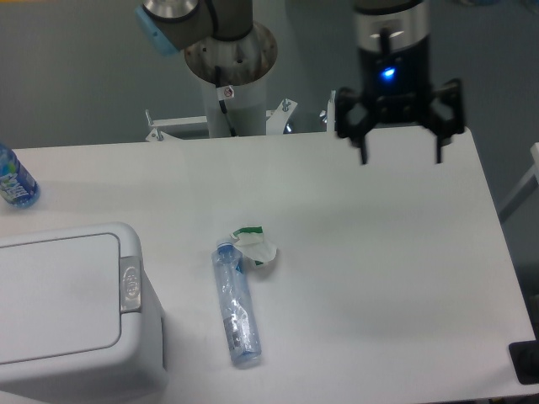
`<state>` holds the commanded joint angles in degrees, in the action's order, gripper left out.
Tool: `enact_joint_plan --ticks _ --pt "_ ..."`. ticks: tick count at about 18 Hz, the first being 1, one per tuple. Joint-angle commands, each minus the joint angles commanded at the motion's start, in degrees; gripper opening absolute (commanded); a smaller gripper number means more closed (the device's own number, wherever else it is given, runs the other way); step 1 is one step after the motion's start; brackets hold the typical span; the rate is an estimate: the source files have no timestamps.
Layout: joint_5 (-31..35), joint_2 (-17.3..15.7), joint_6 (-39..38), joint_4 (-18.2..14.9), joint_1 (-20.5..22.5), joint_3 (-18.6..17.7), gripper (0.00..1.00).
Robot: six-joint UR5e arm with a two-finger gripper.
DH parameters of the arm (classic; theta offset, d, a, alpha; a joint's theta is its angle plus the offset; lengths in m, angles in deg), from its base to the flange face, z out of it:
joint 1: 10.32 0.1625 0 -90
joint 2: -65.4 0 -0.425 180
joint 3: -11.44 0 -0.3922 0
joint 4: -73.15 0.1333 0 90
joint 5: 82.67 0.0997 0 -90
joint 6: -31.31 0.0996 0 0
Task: Open the trash can
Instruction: 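Move the gripper over the trash can's grey lid button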
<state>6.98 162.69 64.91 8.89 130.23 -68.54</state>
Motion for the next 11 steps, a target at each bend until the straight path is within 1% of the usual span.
enact_joint_plan --ticks 4,6,9,11 --pt "-0.26 2.02 -13.00 3.60 -5.89 0.26 1.00" --pt "-0.26 3.25 -17.23 5.80 -8.27 0.35 1.00" --pt "-0.44 4.92 -21.28 6.69 -11.34 0.79 1.00" --pt "-0.53 6.15 -25.93 6.86 -12.93 1.66 1.00"
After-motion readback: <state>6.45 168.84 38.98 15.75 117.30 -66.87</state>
